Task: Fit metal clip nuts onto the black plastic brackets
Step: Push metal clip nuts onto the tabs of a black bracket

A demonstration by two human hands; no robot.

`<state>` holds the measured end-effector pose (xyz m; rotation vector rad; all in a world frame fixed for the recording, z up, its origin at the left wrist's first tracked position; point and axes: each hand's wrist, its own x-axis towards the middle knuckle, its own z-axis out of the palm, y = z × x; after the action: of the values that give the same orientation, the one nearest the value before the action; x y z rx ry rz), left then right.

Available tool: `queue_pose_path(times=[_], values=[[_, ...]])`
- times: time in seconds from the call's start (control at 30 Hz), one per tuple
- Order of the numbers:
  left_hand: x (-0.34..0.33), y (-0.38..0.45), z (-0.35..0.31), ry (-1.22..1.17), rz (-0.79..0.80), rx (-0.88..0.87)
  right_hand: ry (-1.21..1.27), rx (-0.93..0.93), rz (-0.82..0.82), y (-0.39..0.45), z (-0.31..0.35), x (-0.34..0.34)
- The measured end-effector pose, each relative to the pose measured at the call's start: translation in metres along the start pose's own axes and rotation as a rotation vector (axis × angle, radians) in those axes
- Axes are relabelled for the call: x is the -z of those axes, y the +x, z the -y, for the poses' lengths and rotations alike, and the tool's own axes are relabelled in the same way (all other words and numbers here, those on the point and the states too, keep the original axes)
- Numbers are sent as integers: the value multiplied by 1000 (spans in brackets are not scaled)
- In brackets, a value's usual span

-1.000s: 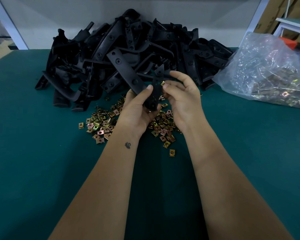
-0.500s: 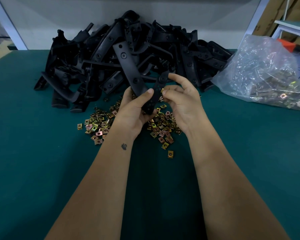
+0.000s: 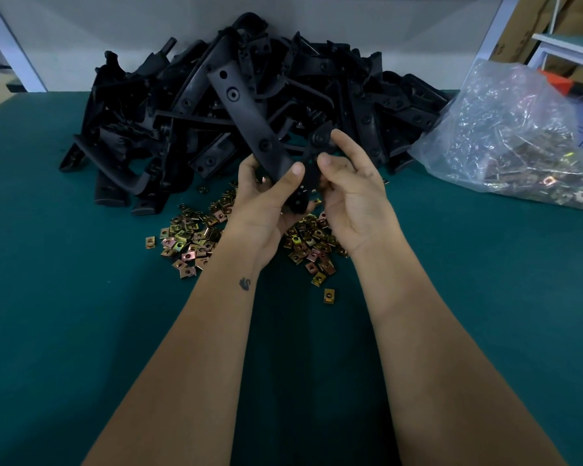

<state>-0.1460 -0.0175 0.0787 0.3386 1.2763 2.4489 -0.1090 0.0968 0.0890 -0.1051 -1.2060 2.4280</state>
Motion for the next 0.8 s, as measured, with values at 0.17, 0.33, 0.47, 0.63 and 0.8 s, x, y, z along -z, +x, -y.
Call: queue_pose_path(times=[0.17,0.33,0.47,0.63,0.8], values=[[4,-1,-3,52,31,17,-119,11,-15,-1,0,2],[7,0,-5,98,29,13,-214,37,-15,0,0,2],[7,0,-3,132,2,-12,-217,53,-38,-1,-2,-1],[7,0,0,114,-8,-32,-124,39,-75,-1,-6,-5],[13,1,-7,142,41,11,-124,3,-20,-2,-4,-3]])
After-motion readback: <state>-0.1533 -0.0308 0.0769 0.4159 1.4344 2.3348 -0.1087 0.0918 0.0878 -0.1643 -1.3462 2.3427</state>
